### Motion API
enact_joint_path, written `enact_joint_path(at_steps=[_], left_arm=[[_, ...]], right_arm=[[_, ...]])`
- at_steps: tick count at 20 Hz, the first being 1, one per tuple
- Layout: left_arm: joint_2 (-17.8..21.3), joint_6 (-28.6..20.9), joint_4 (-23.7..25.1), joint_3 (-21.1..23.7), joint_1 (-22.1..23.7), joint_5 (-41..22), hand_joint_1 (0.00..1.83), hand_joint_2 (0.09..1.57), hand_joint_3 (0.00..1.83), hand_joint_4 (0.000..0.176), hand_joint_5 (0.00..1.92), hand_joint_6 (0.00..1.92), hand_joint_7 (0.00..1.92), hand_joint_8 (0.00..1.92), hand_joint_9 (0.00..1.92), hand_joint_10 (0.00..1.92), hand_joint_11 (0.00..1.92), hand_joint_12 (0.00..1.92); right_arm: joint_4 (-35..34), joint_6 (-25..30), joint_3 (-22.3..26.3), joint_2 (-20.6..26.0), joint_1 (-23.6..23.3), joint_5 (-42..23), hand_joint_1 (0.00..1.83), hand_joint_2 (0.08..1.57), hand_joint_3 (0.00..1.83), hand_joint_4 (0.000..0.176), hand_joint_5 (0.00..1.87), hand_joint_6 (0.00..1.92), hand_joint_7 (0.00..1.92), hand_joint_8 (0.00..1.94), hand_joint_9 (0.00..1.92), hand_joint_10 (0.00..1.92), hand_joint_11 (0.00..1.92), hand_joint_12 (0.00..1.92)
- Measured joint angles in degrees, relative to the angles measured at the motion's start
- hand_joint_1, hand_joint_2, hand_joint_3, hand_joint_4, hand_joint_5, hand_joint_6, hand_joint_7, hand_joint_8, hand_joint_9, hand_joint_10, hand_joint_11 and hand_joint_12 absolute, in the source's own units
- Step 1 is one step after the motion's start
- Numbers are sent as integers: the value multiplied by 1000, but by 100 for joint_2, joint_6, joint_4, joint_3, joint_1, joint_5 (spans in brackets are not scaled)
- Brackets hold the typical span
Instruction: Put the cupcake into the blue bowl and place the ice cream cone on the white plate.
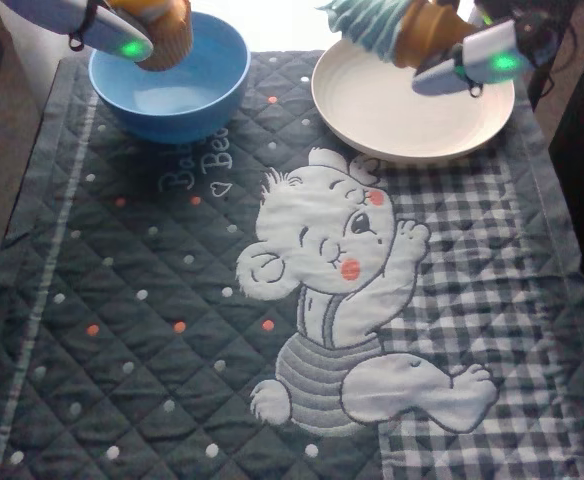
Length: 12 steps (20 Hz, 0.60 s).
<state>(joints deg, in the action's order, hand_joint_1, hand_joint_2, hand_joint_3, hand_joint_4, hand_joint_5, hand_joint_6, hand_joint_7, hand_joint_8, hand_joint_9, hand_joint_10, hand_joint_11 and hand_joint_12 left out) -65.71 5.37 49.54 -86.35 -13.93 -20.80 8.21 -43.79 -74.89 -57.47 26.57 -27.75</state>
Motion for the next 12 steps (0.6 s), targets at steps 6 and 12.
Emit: enact_joint_path(at_steps=[6,12], left_arm=[[-562,133,-55,-627,0,820,1297,1035,0,0,1105,560,1247,732,1483,73,1036,1211],[-765,131,50,-745,0,1174,1304,1024,0,0,1115,556,1286,653,1498,53,1105,1078]], right_arm=[[-229,-2,-756,-553,-35,673,1175,1063,0,0,1096,774,1400,175,1300,978,1214,1492],[-452,0,-1049,-802,-35,984,1170,1075,0,0,1069,819,1415,40,1345,735,1209,1345]])
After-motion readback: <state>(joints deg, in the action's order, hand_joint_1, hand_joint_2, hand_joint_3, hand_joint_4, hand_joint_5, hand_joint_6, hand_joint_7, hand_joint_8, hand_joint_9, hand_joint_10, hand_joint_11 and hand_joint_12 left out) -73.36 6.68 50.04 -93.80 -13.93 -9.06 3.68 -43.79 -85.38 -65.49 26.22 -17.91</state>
